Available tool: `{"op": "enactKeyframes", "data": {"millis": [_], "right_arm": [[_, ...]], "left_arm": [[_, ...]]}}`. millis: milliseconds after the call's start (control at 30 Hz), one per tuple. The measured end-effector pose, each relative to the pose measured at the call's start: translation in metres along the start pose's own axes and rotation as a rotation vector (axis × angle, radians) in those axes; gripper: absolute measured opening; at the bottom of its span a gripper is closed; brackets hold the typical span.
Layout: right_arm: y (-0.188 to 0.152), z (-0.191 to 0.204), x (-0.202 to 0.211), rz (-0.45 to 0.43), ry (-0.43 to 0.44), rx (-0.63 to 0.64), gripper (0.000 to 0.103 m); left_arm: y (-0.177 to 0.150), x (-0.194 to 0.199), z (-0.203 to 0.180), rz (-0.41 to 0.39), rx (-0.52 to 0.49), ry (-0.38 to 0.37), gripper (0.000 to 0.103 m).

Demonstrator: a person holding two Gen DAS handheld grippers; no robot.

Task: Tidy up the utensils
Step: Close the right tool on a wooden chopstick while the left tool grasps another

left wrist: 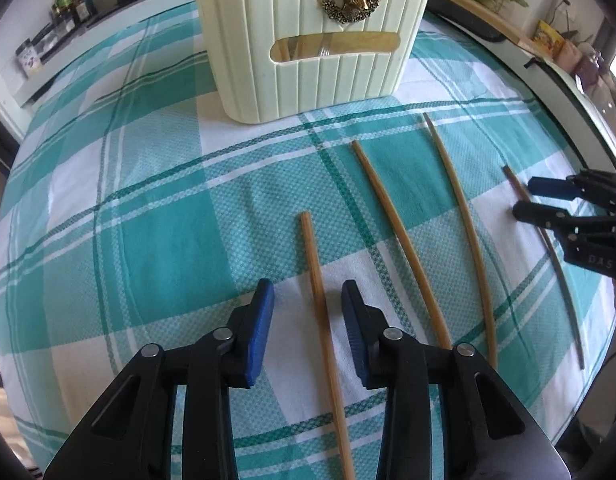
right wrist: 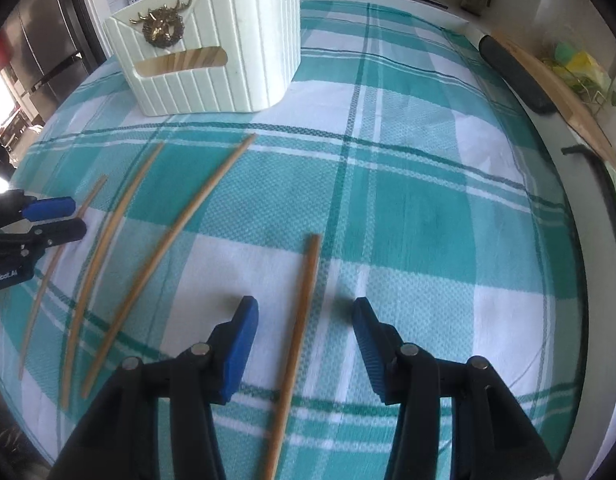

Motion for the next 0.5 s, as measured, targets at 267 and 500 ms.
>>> {"op": "enactKeyframes", "data": {"millis": [267, 500], "right_arm": [[0.022, 0.001, 0.001, -0.038, 0.068, -0.065, 0.005], [0.028, -0.005, 0.089, -0.27, 0.194, -0.145, 0.005]], "left_arm": [[0.009, 0.008, -0.008, -0.065, 0.026, -0.002, 0.003], [0.024, 0.083, -0.002, -0.269, 0.066, -0.002, 0.003]]}}
Point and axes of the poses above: each gripper's, at about its wrist camera, not at the fingertips, and x roughly against the way its jaws point, z to its left, y to its top, the point moved 5 cm from there along -x, roughly the way its jaws point, and after that the axes turned 6 degrees about -x, right-handed, at the moved point
